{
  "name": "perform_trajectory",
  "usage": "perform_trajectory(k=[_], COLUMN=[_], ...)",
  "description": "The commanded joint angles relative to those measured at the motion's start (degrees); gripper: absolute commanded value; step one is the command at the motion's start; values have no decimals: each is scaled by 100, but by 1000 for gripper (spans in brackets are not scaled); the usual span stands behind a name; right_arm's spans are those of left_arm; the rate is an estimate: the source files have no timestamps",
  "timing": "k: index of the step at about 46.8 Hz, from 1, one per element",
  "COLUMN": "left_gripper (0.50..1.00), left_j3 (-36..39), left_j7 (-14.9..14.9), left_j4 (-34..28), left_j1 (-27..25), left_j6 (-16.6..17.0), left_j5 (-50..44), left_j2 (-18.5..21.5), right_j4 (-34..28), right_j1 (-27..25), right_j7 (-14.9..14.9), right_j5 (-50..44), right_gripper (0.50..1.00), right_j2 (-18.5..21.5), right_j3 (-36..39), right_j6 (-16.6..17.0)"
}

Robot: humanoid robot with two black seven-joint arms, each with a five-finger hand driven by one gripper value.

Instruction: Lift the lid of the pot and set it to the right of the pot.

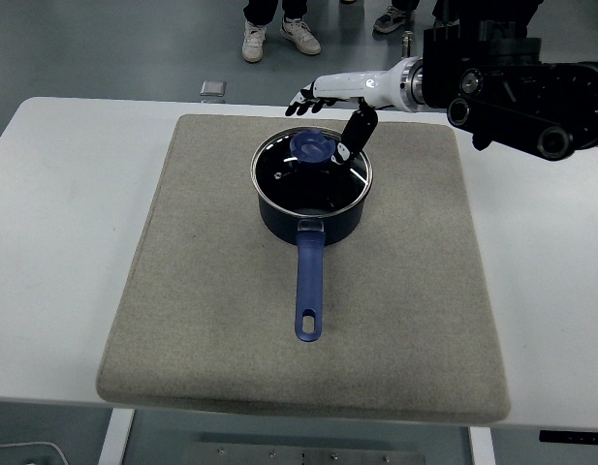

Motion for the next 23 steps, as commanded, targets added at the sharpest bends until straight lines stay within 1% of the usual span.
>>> perform_trajectory(k=[1, 7, 12, 23], left_gripper=[1000, 1000, 1000, 1000], left_j3=[-7, -7, 2, 2], left_j7=[0, 0, 0, 0], left_j4=[0, 0, 0, 0], left_j1=[-1, -1, -1, -1], left_j6=[0, 0, 0, 0], left_j5=[1, 1, 1, 1], left_j2=[0, 0, 0, 0], right_j4=[-7, -16, -51, -59], right_j1=[29, 99, 117, 117], right_j7=[-1, -1, -1, -1], right_j5=[-17, -79, -140, -202], right_gripper=[917, 915, 913, 911], right_j2=[26, 34, 140, 219], right_j3=[-112, -191, -270, -349], right_j6=[1, -104, -113, -122])
